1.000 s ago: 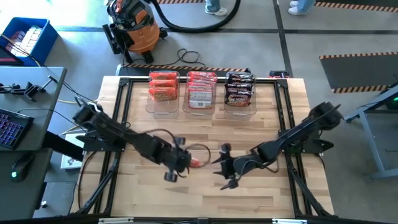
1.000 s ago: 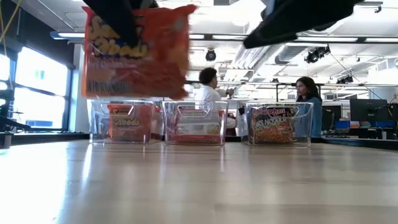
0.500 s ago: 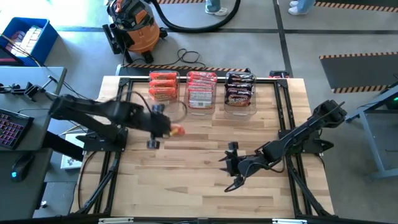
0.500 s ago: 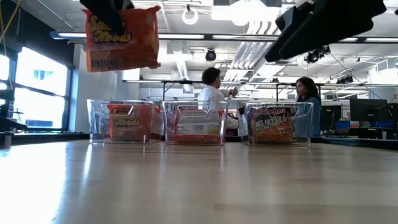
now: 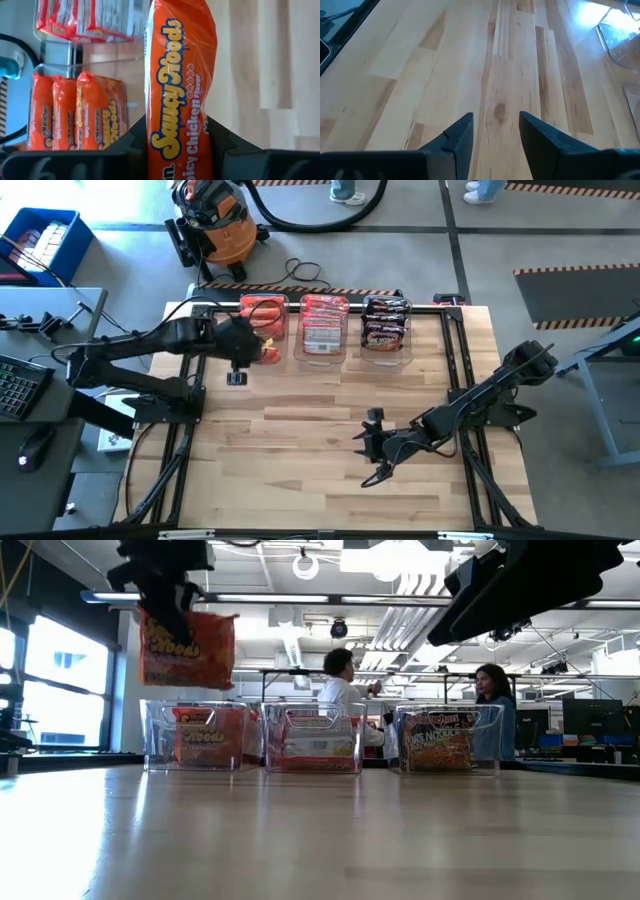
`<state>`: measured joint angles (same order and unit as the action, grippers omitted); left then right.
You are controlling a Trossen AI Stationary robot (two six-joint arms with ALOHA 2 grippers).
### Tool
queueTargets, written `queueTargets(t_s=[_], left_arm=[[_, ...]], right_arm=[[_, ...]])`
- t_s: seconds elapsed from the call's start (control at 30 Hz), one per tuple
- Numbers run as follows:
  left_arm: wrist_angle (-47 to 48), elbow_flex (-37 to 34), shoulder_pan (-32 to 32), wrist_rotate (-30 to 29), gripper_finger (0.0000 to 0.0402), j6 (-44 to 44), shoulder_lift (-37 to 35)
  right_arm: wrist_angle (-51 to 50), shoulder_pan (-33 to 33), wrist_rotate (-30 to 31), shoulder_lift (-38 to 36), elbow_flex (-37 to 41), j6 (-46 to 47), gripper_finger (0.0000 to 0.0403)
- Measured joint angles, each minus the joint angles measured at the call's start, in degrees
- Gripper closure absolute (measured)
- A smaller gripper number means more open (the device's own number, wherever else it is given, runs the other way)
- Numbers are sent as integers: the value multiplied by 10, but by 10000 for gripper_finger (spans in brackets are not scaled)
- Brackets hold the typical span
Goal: Sort Maruchan noodles
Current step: Put the orange noodle pack into the left transparent bin
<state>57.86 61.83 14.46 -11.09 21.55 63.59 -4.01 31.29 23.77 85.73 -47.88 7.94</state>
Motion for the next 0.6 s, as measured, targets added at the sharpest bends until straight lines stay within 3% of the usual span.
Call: queueTargets(t_s=[0.6], left_arm=[[-132,-85,171,89,316,136,13]], right_arm=[[3,0,-2,0,0,-2,263]])
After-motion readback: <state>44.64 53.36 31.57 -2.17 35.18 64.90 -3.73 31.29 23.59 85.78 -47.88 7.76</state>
